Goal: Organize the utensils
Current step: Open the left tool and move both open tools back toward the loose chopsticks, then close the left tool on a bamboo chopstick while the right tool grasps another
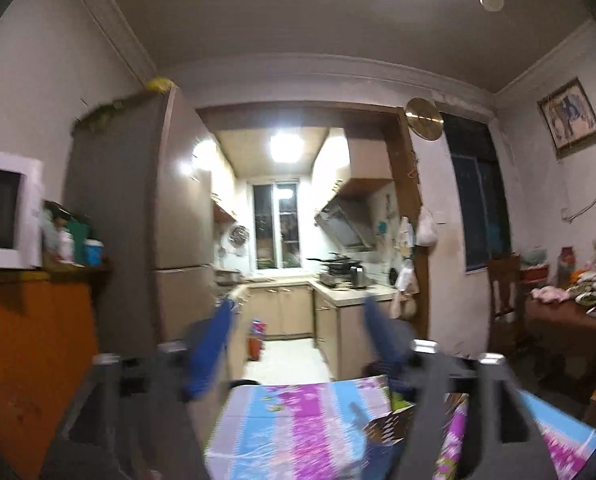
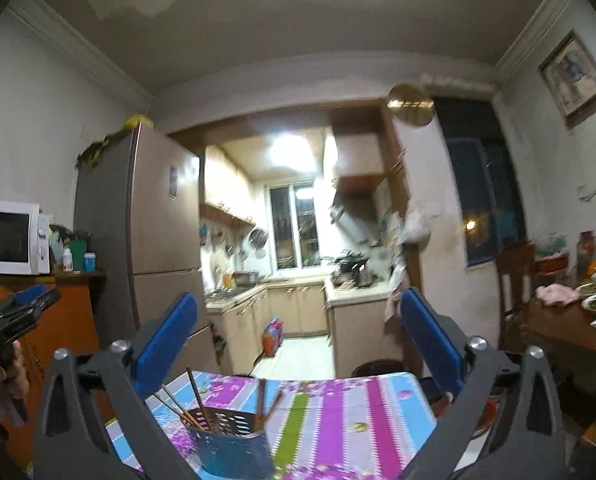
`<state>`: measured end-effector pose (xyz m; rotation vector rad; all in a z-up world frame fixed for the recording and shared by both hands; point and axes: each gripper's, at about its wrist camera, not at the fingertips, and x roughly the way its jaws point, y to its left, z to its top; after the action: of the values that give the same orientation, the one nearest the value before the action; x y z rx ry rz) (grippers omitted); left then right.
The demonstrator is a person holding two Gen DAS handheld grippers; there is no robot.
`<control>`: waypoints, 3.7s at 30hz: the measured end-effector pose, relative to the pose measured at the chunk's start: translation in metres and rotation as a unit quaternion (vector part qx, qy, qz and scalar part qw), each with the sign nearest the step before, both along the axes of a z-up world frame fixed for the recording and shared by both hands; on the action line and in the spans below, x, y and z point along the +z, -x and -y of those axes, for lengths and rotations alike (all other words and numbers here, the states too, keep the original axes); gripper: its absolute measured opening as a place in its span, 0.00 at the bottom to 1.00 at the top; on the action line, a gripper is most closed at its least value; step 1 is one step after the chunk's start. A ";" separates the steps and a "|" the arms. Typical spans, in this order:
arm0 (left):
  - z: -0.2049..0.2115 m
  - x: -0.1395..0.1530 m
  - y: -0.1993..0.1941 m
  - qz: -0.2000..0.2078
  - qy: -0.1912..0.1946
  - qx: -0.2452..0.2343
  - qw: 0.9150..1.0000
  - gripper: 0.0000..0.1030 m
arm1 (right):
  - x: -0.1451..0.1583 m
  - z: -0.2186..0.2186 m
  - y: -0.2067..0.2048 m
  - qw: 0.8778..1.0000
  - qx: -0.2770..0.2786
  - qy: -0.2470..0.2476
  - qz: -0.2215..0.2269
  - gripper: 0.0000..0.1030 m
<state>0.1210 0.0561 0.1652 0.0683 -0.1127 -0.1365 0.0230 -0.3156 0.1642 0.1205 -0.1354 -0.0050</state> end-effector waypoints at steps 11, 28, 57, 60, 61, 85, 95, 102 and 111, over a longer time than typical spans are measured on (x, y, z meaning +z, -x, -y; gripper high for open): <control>-0.016 -0.096 0.097 -0.096 -0.044 0.009 0.994 0.96 | -0.096 0.026 0.101 0.990 -0.053 -0.002 -0.129 0.95; 0.039 -0.242 0.113 -0.308 -0.150 0.087 0.935 0.96 | -0.242 -0.023 0.109 0.947 -0.072 -0.064 -0.306 0.95; 0.047 -0.237 0.133 -0.272 -0.194 0.127 0.934 0.96 | -0.254 -0.067 0.139 0.948 -0.081 0.071 -0.301 0.95; 0.049 -0.239 0.132 -0.274 -0.197 0.124 0.933 0.96 | -0.255 -0.068 0.139 0.947 -0.080 0.078 -0.300 0.95; 0.050 -0.240 0.132 -0.275 -0.198 0.124 0.933 0.96 | -0.255 -0.068 0.139 0.947 -0.081 0.081 -0.300 0.95; 0.040 -0.273 0.174 -0.293 -0.109 -0.099 0.945 0.69 | -0.268 -0.088 0.141 0.944 -0.069 0.126 -0.295 0.67; 0.069 -0.306 0.161 -0.327 -0.093 -0.151 0.928 0.36 | -0.286 -0.087 0.144 0.944 -0.067 0.108 -0.304 0.36; 0.073 -0.313 0.156 -0.310 -0.089 -0.120 0.939 0.30 | -0.300 -0.089 0.141 0.943 -0.067 0.103 -0.309 0.27; 0.078 -0.315 0.158 -0.286 -0.099 -0.105 0.947 0.19 | -0.312 -0.093 0.129 0.944 -0.059 0.098 -0.309 0.20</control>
<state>-0.0367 -0.0223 -0.1501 0.2148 0.4779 -0.3763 -0.1058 -0.2221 -0.1477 -0.0915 0.4853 -0.1482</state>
